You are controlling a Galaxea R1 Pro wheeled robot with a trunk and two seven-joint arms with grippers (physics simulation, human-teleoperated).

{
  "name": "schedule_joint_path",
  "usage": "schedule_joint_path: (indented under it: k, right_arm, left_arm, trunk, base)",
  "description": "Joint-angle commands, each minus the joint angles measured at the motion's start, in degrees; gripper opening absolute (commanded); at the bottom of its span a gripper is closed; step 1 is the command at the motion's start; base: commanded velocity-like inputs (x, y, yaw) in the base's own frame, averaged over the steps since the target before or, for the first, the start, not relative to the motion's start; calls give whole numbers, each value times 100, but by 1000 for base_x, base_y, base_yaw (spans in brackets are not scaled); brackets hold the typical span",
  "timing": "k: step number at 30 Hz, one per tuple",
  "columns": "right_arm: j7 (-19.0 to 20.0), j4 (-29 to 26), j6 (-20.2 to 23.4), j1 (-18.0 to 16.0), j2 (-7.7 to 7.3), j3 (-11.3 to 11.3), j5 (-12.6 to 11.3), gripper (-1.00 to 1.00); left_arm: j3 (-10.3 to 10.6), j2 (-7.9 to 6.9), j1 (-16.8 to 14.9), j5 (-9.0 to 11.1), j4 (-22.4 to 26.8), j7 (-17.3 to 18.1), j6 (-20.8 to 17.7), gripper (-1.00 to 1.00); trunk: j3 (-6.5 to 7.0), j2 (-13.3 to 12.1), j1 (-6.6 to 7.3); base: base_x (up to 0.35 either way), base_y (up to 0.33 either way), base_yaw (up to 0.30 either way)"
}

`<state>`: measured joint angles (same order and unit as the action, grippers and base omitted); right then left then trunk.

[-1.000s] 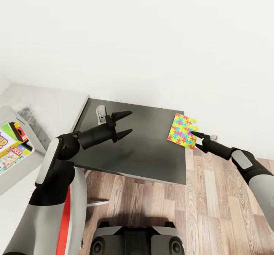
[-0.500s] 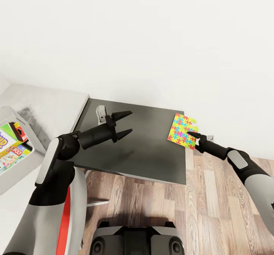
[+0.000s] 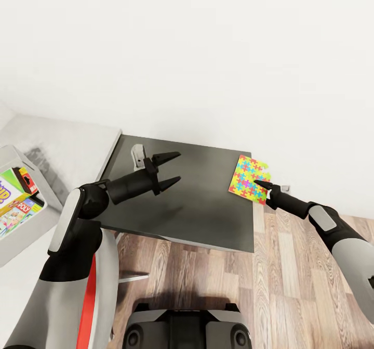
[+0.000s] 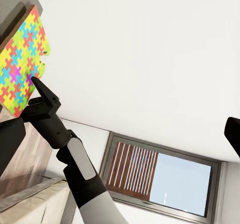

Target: Put all the toys in the child's room - the three board games (two on the bed and one on the table), the two jigsaw puzzles on the table, and the tennis ball on the table - inside the toy box on the table in the child's room.

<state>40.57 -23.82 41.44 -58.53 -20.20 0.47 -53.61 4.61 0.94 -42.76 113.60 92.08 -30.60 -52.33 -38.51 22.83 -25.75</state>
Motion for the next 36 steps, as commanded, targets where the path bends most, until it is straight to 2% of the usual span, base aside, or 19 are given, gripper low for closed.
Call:
schedule_joint_path:
  k: [1, 5, 6, 19, 27, 36]
  right_arm:
    - [3, 2, 29, -3, -1, 5, -25, 100]
    - [3, 1, 22, -4, 2, 5, -24, 100]
    - [3, 1, 18, -3, 3, 5, -23, -100]
    - [24, -73, 17, 10, -7, 14, -23, -100]
    - [324, -460, 40, 65, -37, 2, -26, -100]
    - [480, -560, 55, 77, -45, 6, -26, -100]
  left_arm:
    - [-5, 3, -4, 57, 3, -60, -7, 100]
    - [-6, 3, -4, 57, 3, -60, -10, 100]
    - [-6, 3, -4, 57, 3, -60, -9, 100]
    - [-4, 3, -4, 57, 3, -63, -5, 100]
    - [-4, 3, 3, 53, 3, -86, 4, 100]
    - [-4, 3, 15, 49, 3, -205, 24, 100]
  trunk:
    - [-7, 9, -3]
    - [-7, 9, -3]
    - [-7, 9, -3]
    - [-7, 9, -3]
    - [-7, 9, -3]
    - [-7, 9, -3]
  base:
    - [0, 0, 0]
    - [0, 0, 0]
    - [0, 0, 0]
    - [0, 0, 0]
    - [0, 0, 0]
    - [0, 0, 0]
